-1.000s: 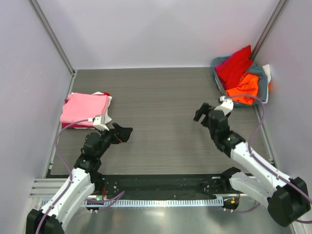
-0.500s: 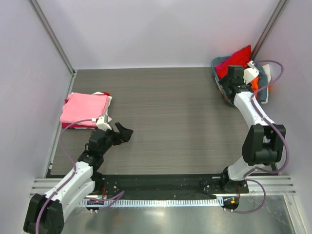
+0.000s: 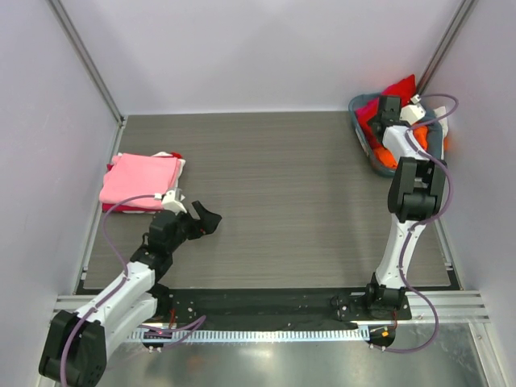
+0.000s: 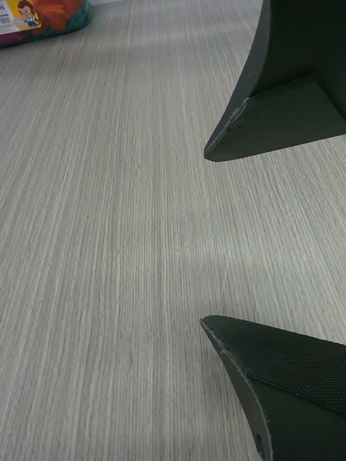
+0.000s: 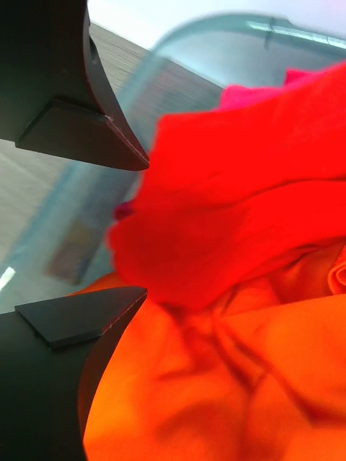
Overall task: Fold and stack the t-shirts
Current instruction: Grab the tshirt from the pile
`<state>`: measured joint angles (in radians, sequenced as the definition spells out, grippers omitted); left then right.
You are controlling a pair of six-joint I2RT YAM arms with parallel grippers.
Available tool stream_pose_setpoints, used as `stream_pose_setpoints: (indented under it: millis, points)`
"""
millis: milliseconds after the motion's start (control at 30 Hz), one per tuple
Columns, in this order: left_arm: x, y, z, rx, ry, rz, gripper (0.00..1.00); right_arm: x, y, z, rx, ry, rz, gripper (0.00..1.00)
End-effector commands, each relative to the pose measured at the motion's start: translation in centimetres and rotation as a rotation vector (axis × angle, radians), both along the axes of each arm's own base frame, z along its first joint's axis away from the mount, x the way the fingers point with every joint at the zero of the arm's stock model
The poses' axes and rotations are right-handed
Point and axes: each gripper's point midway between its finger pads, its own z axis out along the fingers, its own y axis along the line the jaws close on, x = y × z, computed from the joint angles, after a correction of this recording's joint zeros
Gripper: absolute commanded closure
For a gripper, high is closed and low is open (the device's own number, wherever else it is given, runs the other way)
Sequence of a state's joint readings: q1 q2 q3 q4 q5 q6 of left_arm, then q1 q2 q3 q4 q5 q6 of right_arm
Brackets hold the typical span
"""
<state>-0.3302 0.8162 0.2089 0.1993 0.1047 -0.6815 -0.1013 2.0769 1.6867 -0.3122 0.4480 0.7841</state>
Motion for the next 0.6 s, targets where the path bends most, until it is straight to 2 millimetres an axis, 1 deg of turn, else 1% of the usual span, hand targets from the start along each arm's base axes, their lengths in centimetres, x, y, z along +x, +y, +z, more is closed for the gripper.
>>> stream_pose_setpoints:
  millis: [0, 33, 67, 100, 133, 167, 200, 233, 267, 300, 333, 367, 400, 433, 467, 500, 533, 567]
  points:
    - [0.8, -0.3, 2.3, -0.024, -0.068, 0.003, 0.12, 3.3, -1.5, 0.3, 0.057, -0.086, -0.04, 0.3]
    - [0.8, -0.3, 2.4, -0.024, -0.071, 0.002, 0.12, 3.7, -1.4, -0.1, 0.06, -0.076, -0.032, 0.33]
    - [0.9, -0.3, 2.5, -0.023, -0.075, 0.003, 0.12, 4.3, -1.5, 0.2, 0.061, -0.088, -0.029, 0.37]
    - [0.9, -0.2, 2.4, -0.021, -0.074, 0.006, 0.12, 4.5, -1.4, -0.3, 0.068, -0.083, -0.025, 0.51]
    - [0.9, -0.1, 2.4, -0.018, -0.075, 0.01, 0.12, 4.7, -1.4, 0.0, 0.067, -0.091, -0.024, 0.61]
    - [1.0, -0.1, 2.4, -0.016, -0.076, 0.012, 0.12, 4.8, -1.4, 0.6, 0.066, -0.103, -0.026, 0.68]
    - [1.0, 0.0, 2.4, -0.015, -0.075, 0.015, 0.12, 4.7, -1.5, 1.9, 0.048, -0.122, -0.034, 0.74]
    - [1.0, -0.1, 2.4, -0.014, -0.075, 0.013, 0.12, 5.0, -1.1, 2.8, 0.02, -0.14, -0.026, 0.76]
    - [1.0, 0.0, 2.4, -0.013, -0.075, 0.014, 0.12, 5.0, -1.2, 3.8, -0.01, -0.15, -0.032, 0.78]
    - [1.0, 0.0, 2.4, -0.013, -0.072, 0.015, 0.12, 5.1, -1.2, 6.3, -0.048, -0.181, -0.03, 0.9]
    - [1.0, 0.0, 2.3, -0.012, -0.071, 0.015, 0.12, 4.9, -1.2, 7.8, -0.069, -0.201, -0.042, 0.96]
    - [1.0, -0.1, 2.2, -0.012, -0.068, 0.01, 0.12, 5.0, -0.6, 9.7, -0.074, -0.236, -0.036, 0.99]
    - [1.0, -0.1, 2.2, -0.012, -0.068, 0.01, 0.12, 5.0, -0.2, 11.3, -0.075, -0.265, -0.032, 0.99]
    - [1.0, -0.1, 2.3, -0.013, -0.067, 0.009, 0.12, 4.5, 0.2, 14.4, -0.073, -0.326, -0.031, 0.99]
    - [1.0, -0.1, 2.3, -0.015, -0.067, 0.009, 0.12, 4.4, 1.2, 16.1, -0.063, -0.365, -0.009, 0.99]
    - [1.0, -0.1, 2.3, -0.014, -0.069, 0.009, 0.12, 4.2, 1.8, 17.4, -0.054, -0.397, 0.005, 0.98]
    - [0.9, -0.1, 2.3, -0.012, -0.068, 0.008, 0.12, 4.0, 2.4, 19.7, -0.027, -0.472, 0.01, 0.98]
    - [1.0, 0.0, 2.4, -0.01, -0.072, 0.015, 0.12, 3.2, 3.6, 22.1, 0.012, -0.537, 0.051, 0.98]
